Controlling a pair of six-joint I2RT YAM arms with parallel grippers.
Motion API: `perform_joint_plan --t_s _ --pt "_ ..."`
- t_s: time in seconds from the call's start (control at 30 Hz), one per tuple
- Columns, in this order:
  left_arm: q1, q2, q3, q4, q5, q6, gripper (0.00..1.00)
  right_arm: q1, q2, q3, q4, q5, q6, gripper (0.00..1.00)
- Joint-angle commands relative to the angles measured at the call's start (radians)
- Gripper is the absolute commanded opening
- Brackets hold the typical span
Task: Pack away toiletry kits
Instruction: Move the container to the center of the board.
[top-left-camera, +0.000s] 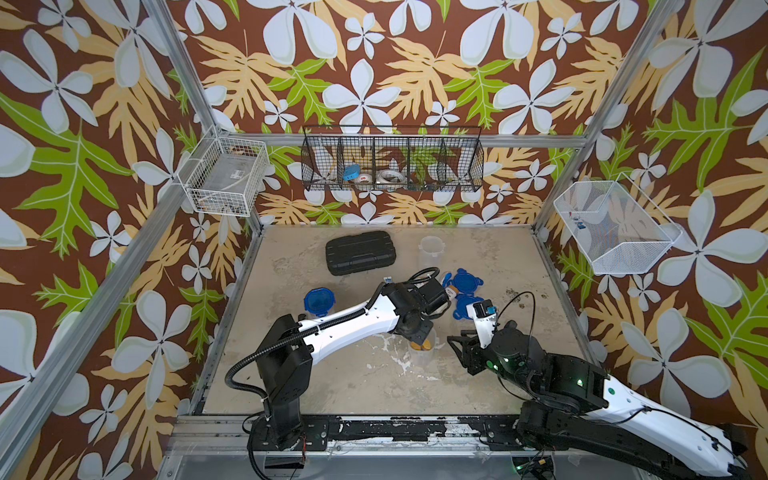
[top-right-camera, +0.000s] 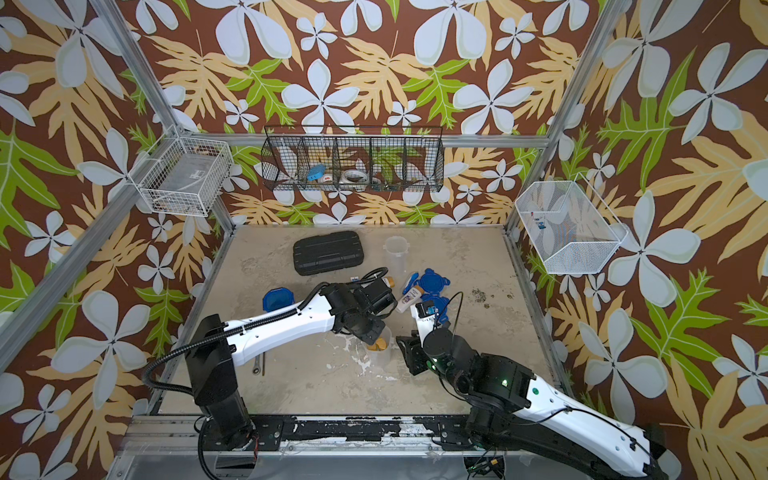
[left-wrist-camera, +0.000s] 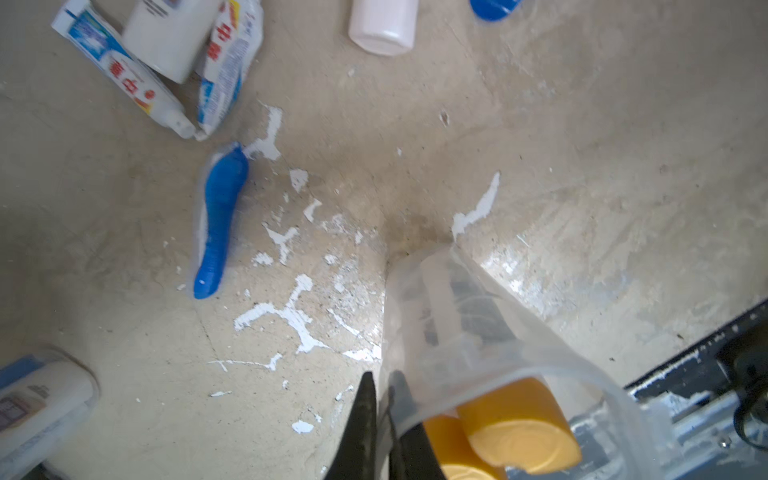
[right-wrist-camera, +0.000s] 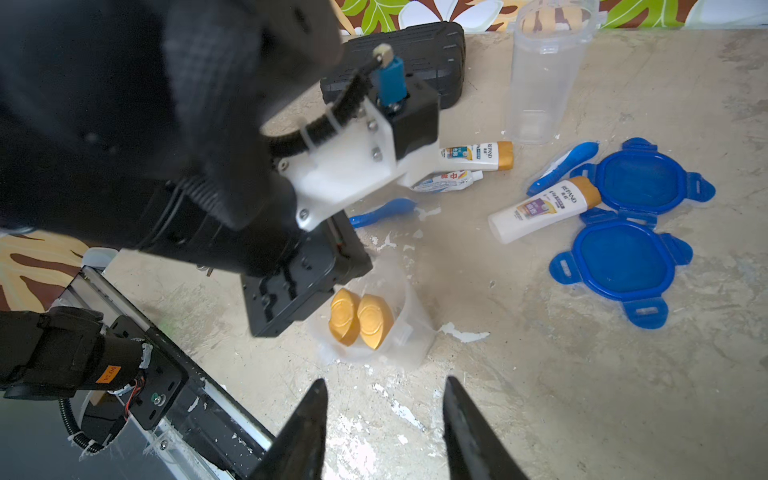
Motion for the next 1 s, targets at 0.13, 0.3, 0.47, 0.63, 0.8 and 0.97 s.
perform_joint_plan --t_s 0.13,0.3,0.47,0.63,0.8,0.97 --pt "0.020 0.080 0.096 -0.063 0.030 0.047 0.09 0.001 -0.011 0.009 0.006 0.014 0.003 0.46" --pt "0.024 0.105 0.114 -0.070 0.044 0.031 0.25 0.001 -0.018 0.011 0.008 0.026 0.004 0.48" --pt "0.038 0.109 0.152 -0.091 0.037 0.015 0.37 0.002 0.002 0.018 0.016 0.021 -0.002 0.48" --pt "0.076 0.071 0.176 -0.093 0.079 -0.012 0.44 0.002 0.025 0.026 0.021 0.014 -0.012 0.48" --pt "0.077 0.024 0.210 -0.117 0.079 -0.017 0.59 0.001 0.052 0.047 0.023 0.008 -0.028 0.52" --pt "0.137 -0.062 0.169 -0.062 0.146 -0.006 0.69 0.001 0.070 0.062 0.018 0.010 -0.036 0.77"
